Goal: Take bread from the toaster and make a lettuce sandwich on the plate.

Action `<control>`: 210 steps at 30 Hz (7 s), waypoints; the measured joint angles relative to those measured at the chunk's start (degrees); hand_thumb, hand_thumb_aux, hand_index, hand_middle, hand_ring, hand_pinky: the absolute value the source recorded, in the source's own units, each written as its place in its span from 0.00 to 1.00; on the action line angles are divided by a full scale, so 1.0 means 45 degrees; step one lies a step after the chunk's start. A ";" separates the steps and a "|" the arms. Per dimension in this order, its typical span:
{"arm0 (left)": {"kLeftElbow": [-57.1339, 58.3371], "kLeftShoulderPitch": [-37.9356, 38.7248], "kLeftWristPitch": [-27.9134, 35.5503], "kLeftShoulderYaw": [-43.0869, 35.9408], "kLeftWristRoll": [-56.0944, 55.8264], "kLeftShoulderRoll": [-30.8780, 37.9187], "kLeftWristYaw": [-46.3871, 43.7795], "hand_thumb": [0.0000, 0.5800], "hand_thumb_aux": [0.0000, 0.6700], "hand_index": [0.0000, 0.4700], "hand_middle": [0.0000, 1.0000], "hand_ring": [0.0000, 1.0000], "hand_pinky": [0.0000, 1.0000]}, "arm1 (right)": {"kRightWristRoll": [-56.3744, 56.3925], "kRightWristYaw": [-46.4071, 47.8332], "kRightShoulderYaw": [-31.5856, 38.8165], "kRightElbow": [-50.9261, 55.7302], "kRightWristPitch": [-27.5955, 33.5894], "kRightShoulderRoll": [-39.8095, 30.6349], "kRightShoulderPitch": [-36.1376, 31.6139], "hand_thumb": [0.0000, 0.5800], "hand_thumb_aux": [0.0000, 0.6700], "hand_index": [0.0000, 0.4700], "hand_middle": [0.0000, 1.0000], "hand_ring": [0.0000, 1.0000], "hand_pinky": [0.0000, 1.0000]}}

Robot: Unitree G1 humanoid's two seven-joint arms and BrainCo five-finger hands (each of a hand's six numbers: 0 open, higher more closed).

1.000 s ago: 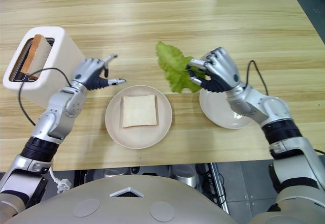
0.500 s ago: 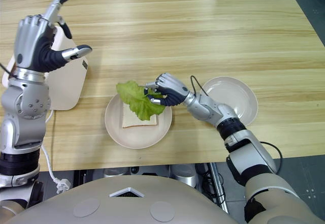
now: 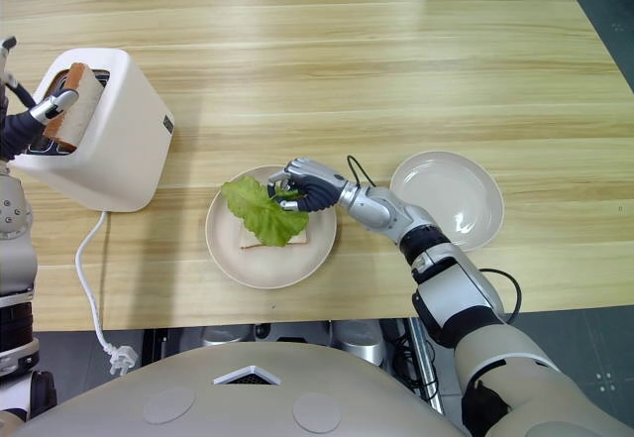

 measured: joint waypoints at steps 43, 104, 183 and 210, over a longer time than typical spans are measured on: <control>0.0252 -0.0542 0.1983 -0.1227 0.1341 0.0388 0.0270 0.00 0.00 0.00 1.00 1.00 1.00 | -0.5058 -0.6160 -0.0931 -0.4394 0.3413 -0.2442 0.0350 0.00 0.00 0.00 0.00 0.00 0.00; 0.1488 -0.0662 0.1306 -0.2185 0.0891 0.0353 0.1062 0.00 0.00 0.00 0.00 0.00 0.00 | -0.8583 -0.7898 0.3065 -0.6360 0.8237 -0.1557 0.2610 1.00 1.00 0.98 0.00 0.00 0.00; 0.1167 -0.0921 0.2494 -0.2708 0.0819 0.0351 0.1129 1.00 1.00 0.98 0.00 0.00 0.00 | -0.6694 -0.6640 0.0547 -1.0458 0.7229 -0.2240 0.3628 0.00 0.00 0.00 0.00 0.00 0.00; -0.4796 -0.2274 0.0313 -0.1179 -0.2763 -0.0518 0.0172 1.00 1.00 0.98 1.00 1.00 1.00 | -0.4463 -0.6951 -0.2516 -0.9477 0.7495 -0.2777 0.2711 0.00 0.00 0.00 0.00 0.00 0.00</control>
